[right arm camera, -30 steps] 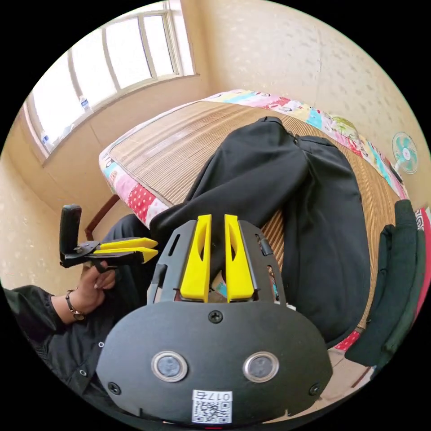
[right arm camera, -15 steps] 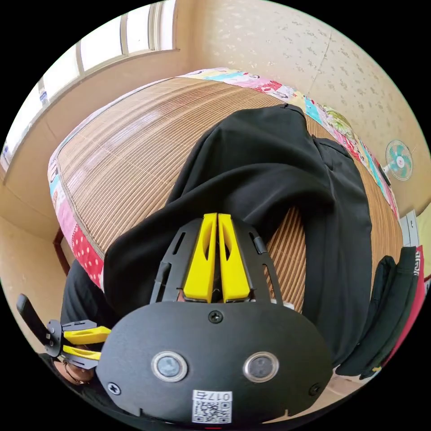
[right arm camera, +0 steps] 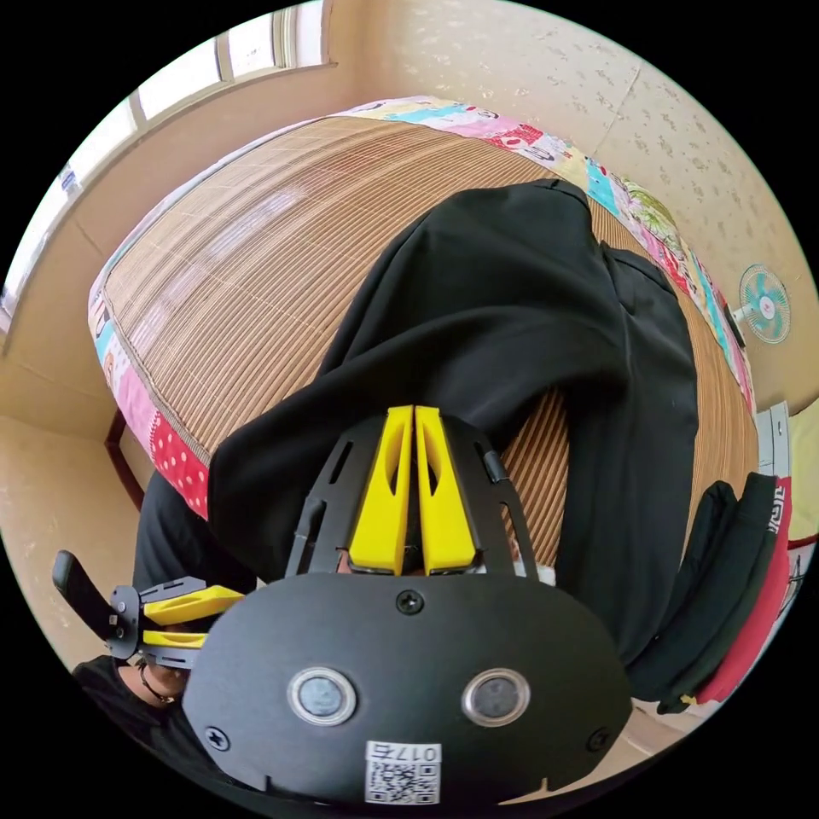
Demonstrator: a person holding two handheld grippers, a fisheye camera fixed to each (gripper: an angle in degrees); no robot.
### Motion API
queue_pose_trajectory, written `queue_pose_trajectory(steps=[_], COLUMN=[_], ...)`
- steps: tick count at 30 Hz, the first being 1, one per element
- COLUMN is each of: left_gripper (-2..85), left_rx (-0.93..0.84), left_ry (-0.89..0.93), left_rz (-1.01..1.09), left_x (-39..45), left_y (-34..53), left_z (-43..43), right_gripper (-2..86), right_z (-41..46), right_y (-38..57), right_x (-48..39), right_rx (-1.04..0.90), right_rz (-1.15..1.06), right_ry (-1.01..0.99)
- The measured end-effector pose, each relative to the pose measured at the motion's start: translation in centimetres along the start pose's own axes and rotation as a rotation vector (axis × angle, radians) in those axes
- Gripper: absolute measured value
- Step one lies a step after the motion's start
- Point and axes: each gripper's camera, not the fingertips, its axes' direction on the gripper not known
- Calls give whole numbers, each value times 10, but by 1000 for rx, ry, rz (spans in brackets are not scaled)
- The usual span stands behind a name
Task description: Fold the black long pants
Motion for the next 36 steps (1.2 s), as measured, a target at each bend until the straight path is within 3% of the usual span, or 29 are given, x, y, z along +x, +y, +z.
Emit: queue_pose_trajectory(steps=[8,14,20,22,26,29,33,36], left_gripper=[98,107,124,116,109,103,103,103], left_rx=[44,36,-7,-44,-31,-45,-48,-57], left_ry=[7,-29,-35,-46,-52,-44,-36,-39], left_rz=[-25,-5,-32,-50,-5,-7,-16,-7], left_x=[2,11,9,8,19,19,20,24], left_y=[2,-1,-5,-6,-6,-7,-7,-6], left_z=[0,9,24,33,35,40,43,45], right_gripper=[21,64,78,78,81,88,96,65], right_z=[-17,-48,-28,-34,-80,-89,-56,-55], right_y=[118,196,250,253,297,332,364,380], right_x=[26,73,106,125,209,277,332,345], right_rx=[209,354,295,210,344,310,164,241], right_rz=[-7,115,101,129,369,592,658,686], right_ry=[27,-194,-364,-311,-108,73,-23,-100])
